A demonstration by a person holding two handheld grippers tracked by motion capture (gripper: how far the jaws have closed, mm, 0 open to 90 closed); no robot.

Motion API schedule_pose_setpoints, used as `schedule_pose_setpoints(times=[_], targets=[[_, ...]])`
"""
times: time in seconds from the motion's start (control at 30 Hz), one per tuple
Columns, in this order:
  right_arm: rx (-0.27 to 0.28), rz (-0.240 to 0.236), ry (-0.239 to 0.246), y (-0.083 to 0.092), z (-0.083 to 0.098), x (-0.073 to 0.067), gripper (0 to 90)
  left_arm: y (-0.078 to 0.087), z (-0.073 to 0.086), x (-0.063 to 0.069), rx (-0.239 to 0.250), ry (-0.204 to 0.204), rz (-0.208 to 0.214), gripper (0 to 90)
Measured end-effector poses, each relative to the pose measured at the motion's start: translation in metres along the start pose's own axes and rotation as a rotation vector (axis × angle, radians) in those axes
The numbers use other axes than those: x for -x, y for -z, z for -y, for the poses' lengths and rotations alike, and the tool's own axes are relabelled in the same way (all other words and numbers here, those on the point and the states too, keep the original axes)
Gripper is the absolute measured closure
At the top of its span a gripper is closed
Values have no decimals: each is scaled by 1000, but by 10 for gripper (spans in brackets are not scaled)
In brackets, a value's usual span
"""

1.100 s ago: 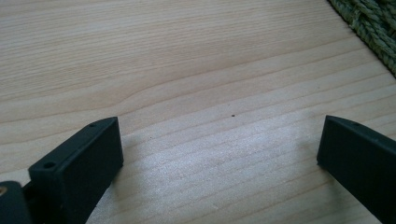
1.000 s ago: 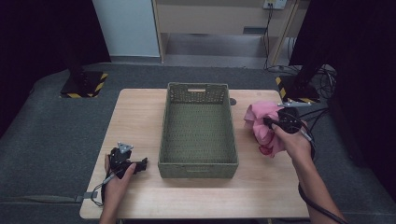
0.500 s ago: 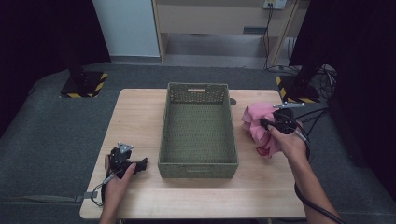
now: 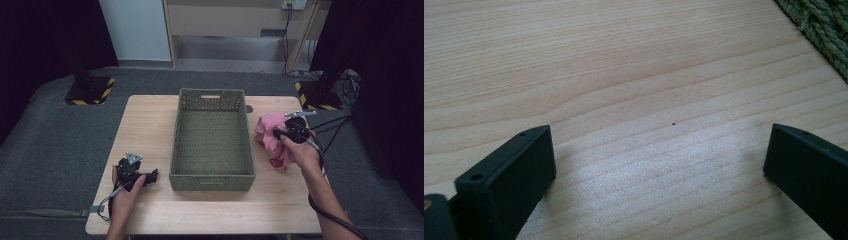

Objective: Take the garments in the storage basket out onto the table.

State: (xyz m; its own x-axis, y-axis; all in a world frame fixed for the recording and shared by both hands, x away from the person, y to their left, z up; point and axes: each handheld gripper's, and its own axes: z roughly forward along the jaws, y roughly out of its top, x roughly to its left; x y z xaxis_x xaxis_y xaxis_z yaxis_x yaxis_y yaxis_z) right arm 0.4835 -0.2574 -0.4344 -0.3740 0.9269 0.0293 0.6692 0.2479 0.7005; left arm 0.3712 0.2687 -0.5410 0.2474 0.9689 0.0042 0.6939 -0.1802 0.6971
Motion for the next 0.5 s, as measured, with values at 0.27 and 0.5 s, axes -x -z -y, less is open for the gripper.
schedule_pose_setpoints(times=[0.27,0.5], targets=[[-24,12,-3,-20,-1,1,637,0,0,0,0,0,0,0],[-38,11,-2,-31,-1,-1,630,0,0,0,0,0,0,0]])
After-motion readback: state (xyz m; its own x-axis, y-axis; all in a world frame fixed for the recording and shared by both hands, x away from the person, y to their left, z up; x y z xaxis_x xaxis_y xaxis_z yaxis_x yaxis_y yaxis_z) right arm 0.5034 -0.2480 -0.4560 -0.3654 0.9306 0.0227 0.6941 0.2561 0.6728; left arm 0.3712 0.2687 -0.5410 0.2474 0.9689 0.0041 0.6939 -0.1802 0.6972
